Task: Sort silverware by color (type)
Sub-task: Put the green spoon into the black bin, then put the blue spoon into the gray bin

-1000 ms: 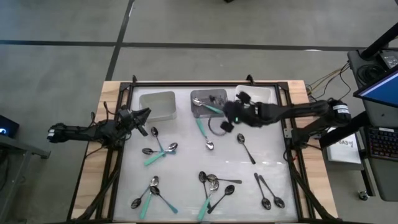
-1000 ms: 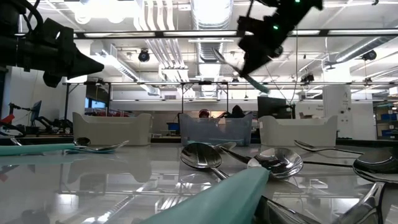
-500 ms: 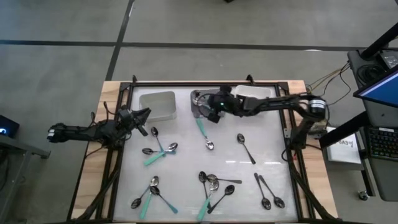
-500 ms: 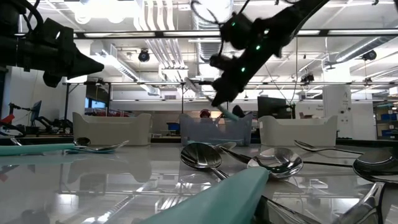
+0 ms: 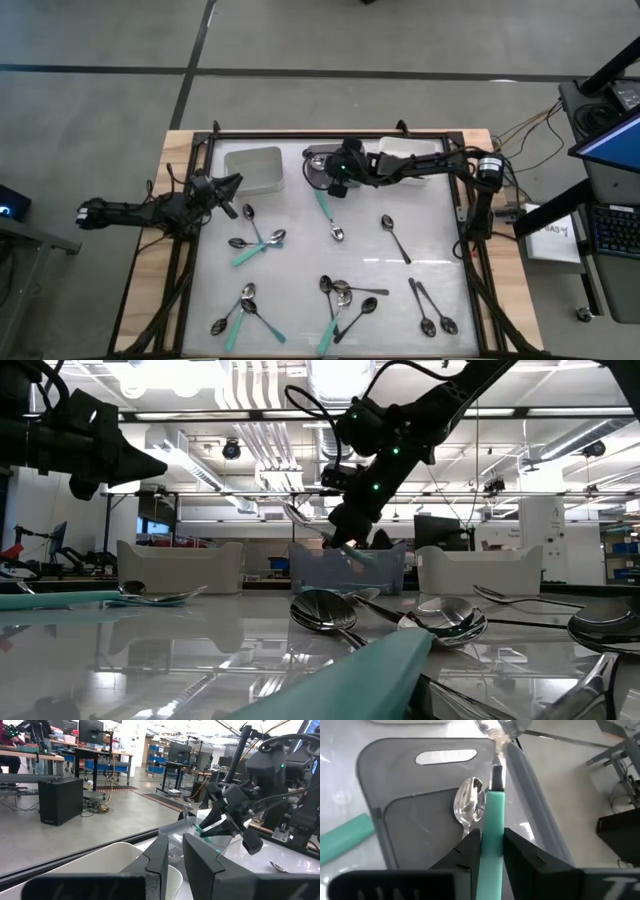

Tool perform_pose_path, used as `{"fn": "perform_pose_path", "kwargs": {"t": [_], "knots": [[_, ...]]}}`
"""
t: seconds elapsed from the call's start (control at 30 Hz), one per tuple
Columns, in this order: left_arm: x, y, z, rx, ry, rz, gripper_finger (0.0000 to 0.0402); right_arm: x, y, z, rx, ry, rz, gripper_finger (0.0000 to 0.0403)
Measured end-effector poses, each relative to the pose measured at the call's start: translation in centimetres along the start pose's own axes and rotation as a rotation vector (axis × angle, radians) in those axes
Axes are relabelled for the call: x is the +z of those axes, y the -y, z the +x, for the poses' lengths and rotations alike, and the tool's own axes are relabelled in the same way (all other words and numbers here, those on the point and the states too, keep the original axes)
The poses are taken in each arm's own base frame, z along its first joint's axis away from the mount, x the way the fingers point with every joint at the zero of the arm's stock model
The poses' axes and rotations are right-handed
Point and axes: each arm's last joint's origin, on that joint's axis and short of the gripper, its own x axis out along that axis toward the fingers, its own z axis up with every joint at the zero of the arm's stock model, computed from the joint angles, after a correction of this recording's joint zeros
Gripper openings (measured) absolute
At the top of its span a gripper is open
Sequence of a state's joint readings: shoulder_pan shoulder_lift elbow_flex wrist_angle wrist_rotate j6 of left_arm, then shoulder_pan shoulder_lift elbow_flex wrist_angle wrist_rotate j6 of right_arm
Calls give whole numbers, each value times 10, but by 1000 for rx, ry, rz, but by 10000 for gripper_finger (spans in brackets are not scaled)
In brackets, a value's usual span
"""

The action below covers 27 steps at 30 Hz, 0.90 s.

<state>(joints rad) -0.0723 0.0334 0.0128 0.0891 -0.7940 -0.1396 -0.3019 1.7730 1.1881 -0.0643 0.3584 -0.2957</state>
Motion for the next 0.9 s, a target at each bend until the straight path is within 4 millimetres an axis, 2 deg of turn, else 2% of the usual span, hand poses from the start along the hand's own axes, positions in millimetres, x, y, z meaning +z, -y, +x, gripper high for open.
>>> {"fn": "perform_pose_path", "kwargs": {"t": [0.27,0.43,0.7,0.9], "knots": [[0,0,0,0,0,0,41,6,3,-12,1,21,99,130],[0,0,0,0,0,1,41,13,0,-28,27,4,122,136],[1,0,0,2,7,19,41,22,-13,-78,103,-13,117,125],[1,0,0,20,8,22,41,35,-21,-120,189,91,174,120]]}}
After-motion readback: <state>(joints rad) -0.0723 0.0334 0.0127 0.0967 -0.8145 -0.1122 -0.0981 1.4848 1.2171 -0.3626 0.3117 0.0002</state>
